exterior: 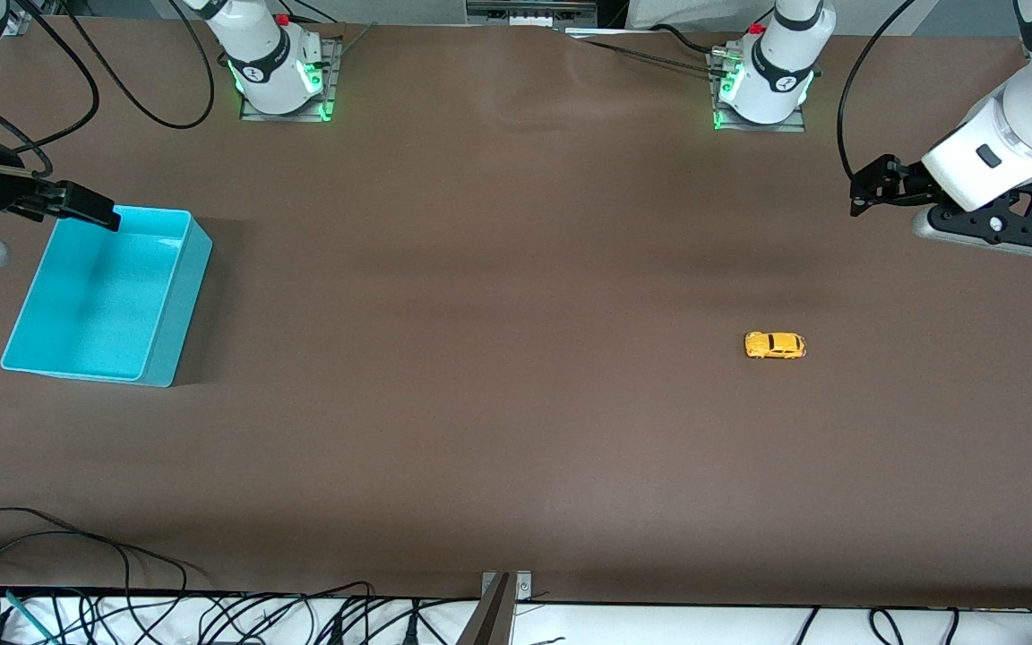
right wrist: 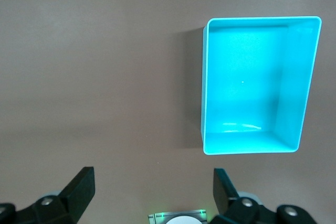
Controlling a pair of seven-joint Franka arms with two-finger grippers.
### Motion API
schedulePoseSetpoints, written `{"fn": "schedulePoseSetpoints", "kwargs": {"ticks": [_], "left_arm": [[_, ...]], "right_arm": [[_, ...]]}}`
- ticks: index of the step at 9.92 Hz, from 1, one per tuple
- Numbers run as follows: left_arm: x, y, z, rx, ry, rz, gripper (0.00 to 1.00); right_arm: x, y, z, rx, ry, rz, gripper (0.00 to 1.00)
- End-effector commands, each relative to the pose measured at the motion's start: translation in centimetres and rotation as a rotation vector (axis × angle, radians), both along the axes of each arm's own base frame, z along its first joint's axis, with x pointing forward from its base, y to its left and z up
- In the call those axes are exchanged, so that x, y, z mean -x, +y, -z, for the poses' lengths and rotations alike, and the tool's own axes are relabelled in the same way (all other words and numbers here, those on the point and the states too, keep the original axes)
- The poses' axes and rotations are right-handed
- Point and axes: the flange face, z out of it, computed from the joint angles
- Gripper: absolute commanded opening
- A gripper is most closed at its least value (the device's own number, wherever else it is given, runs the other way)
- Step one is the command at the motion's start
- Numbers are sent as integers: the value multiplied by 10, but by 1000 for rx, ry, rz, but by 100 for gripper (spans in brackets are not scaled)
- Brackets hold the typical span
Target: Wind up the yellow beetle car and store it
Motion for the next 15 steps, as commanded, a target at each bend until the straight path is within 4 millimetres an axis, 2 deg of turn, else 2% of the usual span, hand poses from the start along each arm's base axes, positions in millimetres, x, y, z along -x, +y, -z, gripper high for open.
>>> {"fn": "schedulePoseSetpoints", "kwargs": {"ticks": [1,5,8,9,11,13,15], "left_arm": [[-6,15,-3,23,12,80,100],[-13,42,8,52,27,272,100],[-33,48,37,84,28,504,100],[-40,46,47,89,10,582,100],[-53,39,76,123,26,770,100],[-64,28,107,125,0,872,100],[-63,24,162,116,-22,969,100]], "right_arm": [[1,-3,-1,9,9,0,100],[1,-3,-1,8,11,1,100],[6,-2,-6,7,14,9,100],[2,-1,0,5,15,10,100],[0,-1,7,2,21,12,100],[-1,-1,7,-2,17,12,100],[-1,-7,8,1,20,21,100]]}}
